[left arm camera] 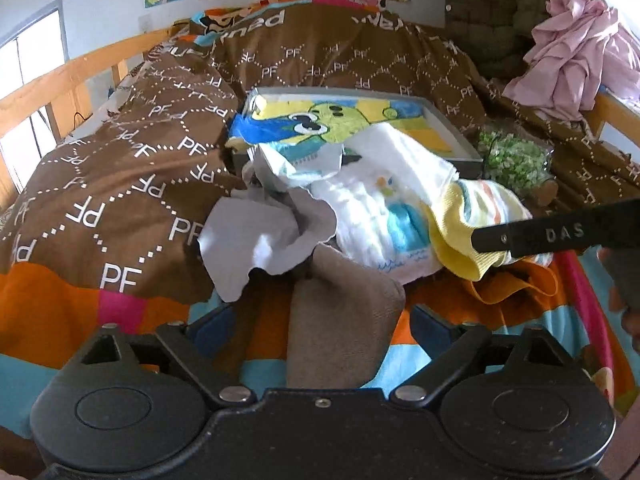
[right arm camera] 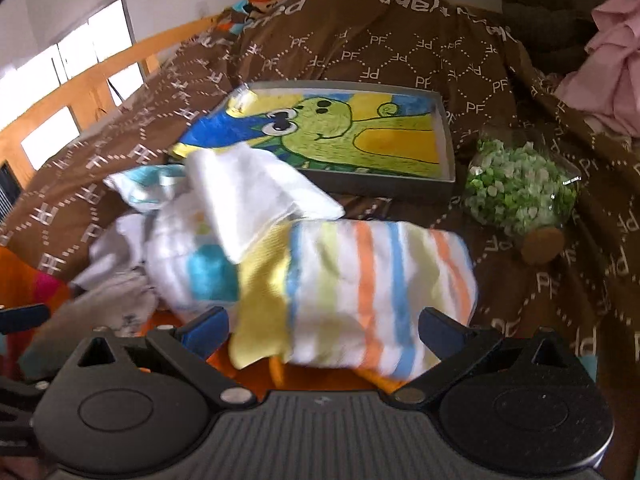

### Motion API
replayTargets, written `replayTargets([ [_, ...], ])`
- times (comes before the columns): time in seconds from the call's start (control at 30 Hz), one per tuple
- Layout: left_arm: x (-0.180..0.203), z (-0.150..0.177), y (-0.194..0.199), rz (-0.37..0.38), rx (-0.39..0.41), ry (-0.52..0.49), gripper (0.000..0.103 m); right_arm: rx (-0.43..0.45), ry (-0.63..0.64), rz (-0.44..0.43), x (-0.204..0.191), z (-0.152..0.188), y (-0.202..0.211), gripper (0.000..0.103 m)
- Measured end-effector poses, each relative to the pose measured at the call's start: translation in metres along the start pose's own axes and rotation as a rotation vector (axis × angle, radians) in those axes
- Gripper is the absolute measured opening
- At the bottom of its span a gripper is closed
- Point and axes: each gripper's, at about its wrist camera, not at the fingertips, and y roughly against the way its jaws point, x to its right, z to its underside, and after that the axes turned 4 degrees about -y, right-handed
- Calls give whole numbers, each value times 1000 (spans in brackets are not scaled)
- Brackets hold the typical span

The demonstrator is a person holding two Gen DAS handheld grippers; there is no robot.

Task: Organize soft objects
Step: 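Grasp the grey cloth with the left tool while the right tool grasps the striped towel, then lift both held cloths and carry them over the grey tray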

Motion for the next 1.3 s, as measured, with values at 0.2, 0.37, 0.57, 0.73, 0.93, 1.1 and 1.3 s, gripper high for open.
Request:
replayTargets([
  [0.2,-5,2,-9,14,-27,30,66,-57,-21,-57,4,-4,-19,103],
  [0.37,-3,4,-11,89,-12,30,29,-97,-20,-63,0,-2,-27,92],
  [0.57,1,5,-4,119,39,22,10,-101,-52,-54,4,-1,-25,71],
  [0.73,-3,7,-1,127,59,57,4,-93,-133,-68,16,-1,-19,43],
  [0.93,-4,7,4,75,73,69,3,-46,-141,-62,18,-1,-9,23],
  [1.1,-3,8,13,37,124,61,2,14,-116,-73,13,-1,8,19],
  [1.3,18,11,28,60,213,-61,2,100,-117,-86,12,1,34,18],
])
